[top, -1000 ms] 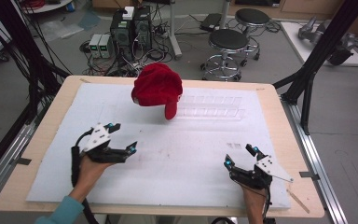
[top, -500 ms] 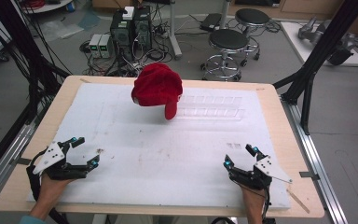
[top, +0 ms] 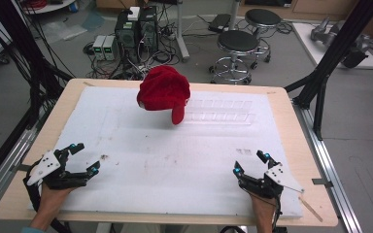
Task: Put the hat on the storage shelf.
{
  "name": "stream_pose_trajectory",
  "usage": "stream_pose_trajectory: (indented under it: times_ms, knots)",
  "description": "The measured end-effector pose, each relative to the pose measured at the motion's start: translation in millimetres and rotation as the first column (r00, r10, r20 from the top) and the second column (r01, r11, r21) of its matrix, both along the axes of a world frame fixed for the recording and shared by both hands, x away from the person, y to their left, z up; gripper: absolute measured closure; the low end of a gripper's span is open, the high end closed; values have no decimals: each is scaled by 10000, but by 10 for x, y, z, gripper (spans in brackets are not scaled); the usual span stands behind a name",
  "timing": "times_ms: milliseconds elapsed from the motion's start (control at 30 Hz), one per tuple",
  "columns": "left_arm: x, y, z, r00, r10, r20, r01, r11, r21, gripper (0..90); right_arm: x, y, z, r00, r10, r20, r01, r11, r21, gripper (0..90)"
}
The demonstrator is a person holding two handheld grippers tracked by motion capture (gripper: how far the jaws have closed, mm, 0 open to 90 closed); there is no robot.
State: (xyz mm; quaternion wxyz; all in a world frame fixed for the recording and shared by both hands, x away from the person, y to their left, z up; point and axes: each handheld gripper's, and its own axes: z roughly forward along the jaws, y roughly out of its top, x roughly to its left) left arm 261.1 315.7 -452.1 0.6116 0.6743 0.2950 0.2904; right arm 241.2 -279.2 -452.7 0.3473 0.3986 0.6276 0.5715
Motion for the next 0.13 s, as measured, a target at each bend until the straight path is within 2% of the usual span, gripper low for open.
stream_pose_trajectory:
  times_ms: [133]
  knots:
    - [-17,49,-14,9998,84,164,-76,9986,-519,111,-11,6,-4,9998,-72,162,72,10000,-13,100]
